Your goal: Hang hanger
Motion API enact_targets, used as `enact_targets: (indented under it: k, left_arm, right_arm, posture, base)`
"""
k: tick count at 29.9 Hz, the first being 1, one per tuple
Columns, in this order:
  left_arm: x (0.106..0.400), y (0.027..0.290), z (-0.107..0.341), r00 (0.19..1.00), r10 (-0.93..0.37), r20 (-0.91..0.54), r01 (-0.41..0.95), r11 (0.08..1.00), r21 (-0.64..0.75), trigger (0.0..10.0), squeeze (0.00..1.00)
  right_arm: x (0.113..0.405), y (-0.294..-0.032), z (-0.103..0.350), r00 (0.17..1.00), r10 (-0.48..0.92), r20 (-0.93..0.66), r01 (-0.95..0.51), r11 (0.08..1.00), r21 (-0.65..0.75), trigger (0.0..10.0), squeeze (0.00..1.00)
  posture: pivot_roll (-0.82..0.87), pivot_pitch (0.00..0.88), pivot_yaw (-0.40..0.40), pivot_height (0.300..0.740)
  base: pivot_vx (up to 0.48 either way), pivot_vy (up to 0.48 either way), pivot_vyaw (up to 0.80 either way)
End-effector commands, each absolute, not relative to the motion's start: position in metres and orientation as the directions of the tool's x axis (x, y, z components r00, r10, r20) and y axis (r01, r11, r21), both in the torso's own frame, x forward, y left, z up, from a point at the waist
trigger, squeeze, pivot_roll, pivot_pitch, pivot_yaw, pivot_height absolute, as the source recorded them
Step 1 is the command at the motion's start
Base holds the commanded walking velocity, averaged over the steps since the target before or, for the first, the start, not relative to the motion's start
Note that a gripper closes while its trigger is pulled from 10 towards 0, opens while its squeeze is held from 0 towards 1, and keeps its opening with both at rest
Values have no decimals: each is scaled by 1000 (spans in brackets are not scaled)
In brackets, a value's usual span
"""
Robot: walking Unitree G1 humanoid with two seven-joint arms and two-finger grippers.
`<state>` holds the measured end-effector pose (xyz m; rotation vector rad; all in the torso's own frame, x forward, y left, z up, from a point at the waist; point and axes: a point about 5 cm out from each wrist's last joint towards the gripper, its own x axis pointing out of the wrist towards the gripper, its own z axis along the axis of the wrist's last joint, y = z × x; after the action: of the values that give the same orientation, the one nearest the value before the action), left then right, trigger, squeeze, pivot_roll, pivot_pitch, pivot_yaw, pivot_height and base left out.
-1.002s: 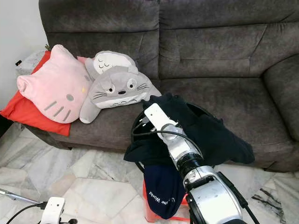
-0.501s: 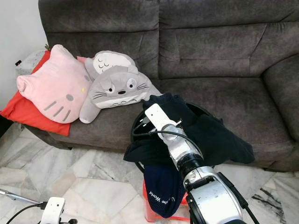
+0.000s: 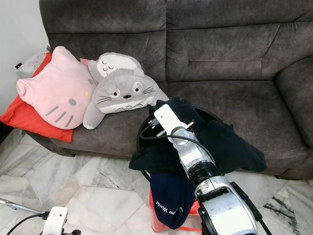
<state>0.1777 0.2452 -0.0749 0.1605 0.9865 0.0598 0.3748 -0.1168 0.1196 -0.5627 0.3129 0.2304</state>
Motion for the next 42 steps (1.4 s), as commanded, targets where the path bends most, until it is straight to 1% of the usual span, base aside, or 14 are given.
enact_targets:
  k: [1, 3, 10, 14, 16, 20, 21, 25, 29, 34, 36, 40, 41, 42]
  left_arm:
    - [175, 252, -74, 539, 141, -830, 26, 983, 183, 10000, 0]
    - [175, 252, -74, 539, 140, -830, 24, 983, 182, 10000, 0]
    - [175, 251, -75, 539, 137, -831, 25, 984, 179, 10000, 0]
    - [175, 251, -75, 539, 136, -831, 26, 984, 177, 10000, 0]
    - [175, 251, -75, 539, 136, -831, 25, 984, 177, 10000, 0]
    - [175, 251, -75, 540, 137, -831, 23, 984, 177, 10000, 0]
    - [175, 251, -75, 540, 137, -830, 23, 984, 177, 10000, 0]
    - [175, 251, -75, 540, 136, -830, 24, 984, 177, 10000, 0]
    - [176, 251, -74, 541, 135, -830, 25, 984, 177, 10000, 0]
    - [175, 252, -74, 541, 136, -830, 31, 983, 181, 10000, 0]
    - [176, 252, -74, 541, 136, -830, 31, 983, 182, 10000, 0]
    - [176, 252, -74, 541, 136, -830, 35, 982, 184, 10000, 0]
    - [176, 252, -74, 541, 136, -830, 38, 982, 185, 10000, 0]
    - [176, 252, -74, 541, 135, -830, 38, 982, 185, 10000, 0]
  right_arm:
    - [375, -113, 133, 943, 149, -299, -279, 845, -457, 0, 0]
    - [368, -121, 156, 971, 152, -183, -218, 878, -427, 0, 0]
    - [343, -127, 172, 977, 185, -103, -209, 917, -341, 0, 0]
    - [309, -116, 186, 955, 293, -44, -294, 920, -258, 0, 0]
    - [302, -114, 187, 951, 307, -33, -305, 919, -249, 0, 0]
    - [272, -109, 193, 920, 393, 6, -388, 912, -135, 0, 0]
    - [255, -110, 193, 894, 448, 21, -445, 890, -99, 0, 0]
    - [232, -120, 191, 878, 478, 30, -478, 878, -24, 0, 0]
    - [213, -133, 185, 876, 483, 4, -483, 875, 27, 0, 0]
    - [176, -142, 169, 797, 590, -128, -589, 807, 53, 0, 0]
    - [171, -142, 169, 788, 601, -136, -599, 799, 57, 0, 0]
    - [152, -143, 165, 712, 665, -225, -674, 738, 45, 0, 0]
    - [140, -140, 163, 657, 708, -260, -719, 692, 68, 0, 0]
    - [137, -140, 163, 643, 718, -266, -728, 681, 76, 0, 0]
  posture:
    - [-272, 75, 157, 740]
    - [-283, 77, 157, 740]
    - [-297, 76, 156, 740]
    - [-303, 74, 154, 740]
    - [-303, 74, 154, 740]
    - [-306, 70, 149, 740]
    - [-311, 69, 150, 740]
    - [-313, 68, 148, 740]
    - [-315, 68, 151, 740]
    - [-320, 68, 156, 740]
    - [-321, 68, 156, 740]
    - [-328, 70, 158, 740]
    - [-328, 70, 158, 740]
    - [-328, 70, 158, 740]
  base:
    - [0, 0, 0]
    - [0, 0, 0]
    - [0, 0, 0]
    - [0, 0, 0]
    - [0, 0, 0]
    - [0, 0, 0]
    - [0, 0, 0]
    - [0, 0, 0]
    - [0, 0, 0]
    - [0, 0, 0]
    - [0, 0, 0]
    - [0, 0, 0]
    - [0, 0, 0]
    - [0, 0, 0]
